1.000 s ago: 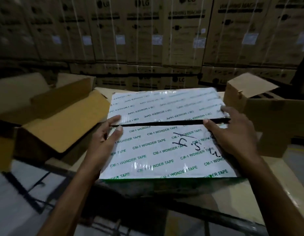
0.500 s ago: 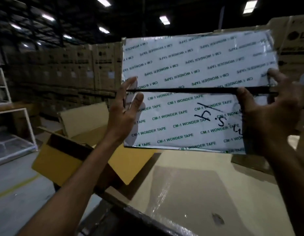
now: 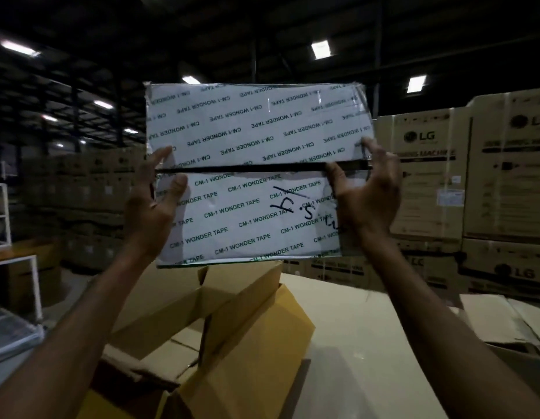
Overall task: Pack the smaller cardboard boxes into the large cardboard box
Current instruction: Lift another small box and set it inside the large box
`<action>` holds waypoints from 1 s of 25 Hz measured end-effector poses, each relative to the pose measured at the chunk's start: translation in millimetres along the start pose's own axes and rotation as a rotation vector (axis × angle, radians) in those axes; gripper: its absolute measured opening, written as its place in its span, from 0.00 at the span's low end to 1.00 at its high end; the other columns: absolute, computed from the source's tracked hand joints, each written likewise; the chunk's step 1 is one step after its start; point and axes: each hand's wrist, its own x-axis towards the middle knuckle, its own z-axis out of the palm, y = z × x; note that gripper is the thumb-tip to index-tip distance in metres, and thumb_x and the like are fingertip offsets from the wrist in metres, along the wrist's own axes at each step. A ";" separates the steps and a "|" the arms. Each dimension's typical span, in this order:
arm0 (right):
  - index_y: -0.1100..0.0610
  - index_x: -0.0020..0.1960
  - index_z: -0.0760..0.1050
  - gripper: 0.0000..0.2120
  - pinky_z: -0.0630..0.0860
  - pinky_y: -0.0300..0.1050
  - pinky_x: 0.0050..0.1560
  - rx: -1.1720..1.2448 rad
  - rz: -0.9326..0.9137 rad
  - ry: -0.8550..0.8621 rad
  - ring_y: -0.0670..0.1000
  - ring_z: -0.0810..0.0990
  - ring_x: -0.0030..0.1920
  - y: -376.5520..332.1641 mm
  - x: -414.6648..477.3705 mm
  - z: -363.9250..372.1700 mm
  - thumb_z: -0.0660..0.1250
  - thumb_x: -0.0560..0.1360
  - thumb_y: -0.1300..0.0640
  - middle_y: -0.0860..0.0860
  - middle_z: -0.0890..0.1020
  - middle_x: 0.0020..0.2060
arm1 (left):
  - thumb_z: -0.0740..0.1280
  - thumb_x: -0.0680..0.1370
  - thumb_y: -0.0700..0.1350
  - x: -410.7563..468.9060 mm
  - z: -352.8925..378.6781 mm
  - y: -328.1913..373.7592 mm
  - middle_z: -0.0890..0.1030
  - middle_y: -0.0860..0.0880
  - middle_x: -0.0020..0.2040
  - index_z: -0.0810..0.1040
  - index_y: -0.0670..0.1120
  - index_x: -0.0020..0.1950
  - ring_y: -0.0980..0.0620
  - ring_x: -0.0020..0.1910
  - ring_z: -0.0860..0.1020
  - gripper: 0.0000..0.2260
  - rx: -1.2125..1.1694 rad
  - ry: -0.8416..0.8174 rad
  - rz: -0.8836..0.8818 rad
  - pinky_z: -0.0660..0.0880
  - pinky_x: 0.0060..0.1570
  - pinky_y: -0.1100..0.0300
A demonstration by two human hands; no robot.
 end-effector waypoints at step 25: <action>0.49 0.71 0.73 0.36 0.73 0.52 0.60 -0.524 0.513 -0.441 0.58 0.76 0.65 -48.1 -162.7 327.5 0.71 0.70 0.31 0.55 0.77 0.65 | 0.73 0.76 0.38 63.3 -108.0 -409.5 0.76 0.45 0.71 0.76 0.44 0.73 0.55 0.58 0.81 0.24 -0.381 -0.567 -0.767 0.77 0.58 0.63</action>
